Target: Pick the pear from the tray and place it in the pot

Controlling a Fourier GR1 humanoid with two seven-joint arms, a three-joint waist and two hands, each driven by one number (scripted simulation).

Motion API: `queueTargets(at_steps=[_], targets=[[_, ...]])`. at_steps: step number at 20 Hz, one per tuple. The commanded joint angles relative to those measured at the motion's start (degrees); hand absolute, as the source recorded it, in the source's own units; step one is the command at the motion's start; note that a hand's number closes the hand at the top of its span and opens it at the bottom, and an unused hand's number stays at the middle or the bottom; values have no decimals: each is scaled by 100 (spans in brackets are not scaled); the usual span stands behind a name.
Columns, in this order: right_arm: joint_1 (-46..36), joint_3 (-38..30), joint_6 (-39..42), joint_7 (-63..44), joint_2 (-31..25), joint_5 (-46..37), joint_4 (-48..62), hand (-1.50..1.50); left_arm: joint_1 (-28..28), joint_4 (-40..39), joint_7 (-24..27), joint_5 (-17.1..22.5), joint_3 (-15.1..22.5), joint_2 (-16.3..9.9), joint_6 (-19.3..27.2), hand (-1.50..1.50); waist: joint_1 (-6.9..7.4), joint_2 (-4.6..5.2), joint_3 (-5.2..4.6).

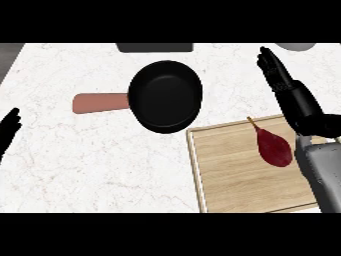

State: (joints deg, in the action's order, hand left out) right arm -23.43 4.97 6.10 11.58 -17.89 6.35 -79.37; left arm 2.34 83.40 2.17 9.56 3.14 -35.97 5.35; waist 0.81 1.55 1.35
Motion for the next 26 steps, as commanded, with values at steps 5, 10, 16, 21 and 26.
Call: queueTargets(at_steps=[5,10,16,21,26], targets=[[491,1157,1323,529,-848,-909,-275,150,-338,72,-598,357,788,933,-406,0,-220,-156,-138],[844,175,-1022,2475,-418,-1596,-923,-150,-255,-217,-636,522,1011,1477,-359,0,-490,-162,-100],[2470,130,-414,4352,-426,-993,-1761,-150,-677,-690,-608,392,1055,1635,-547,0,-247,-164,-133],[3004,-223,119,2594,-1493,-1129,-2841,-150,-927,-510,-1037,267,1195,2021,-220,0,-278,-180,-141],[2872,-242,409,489,-1675,-968,-3714,-150,-935,-463,-1076,153,1235,2044,-294,0,-143,-166,-143]])
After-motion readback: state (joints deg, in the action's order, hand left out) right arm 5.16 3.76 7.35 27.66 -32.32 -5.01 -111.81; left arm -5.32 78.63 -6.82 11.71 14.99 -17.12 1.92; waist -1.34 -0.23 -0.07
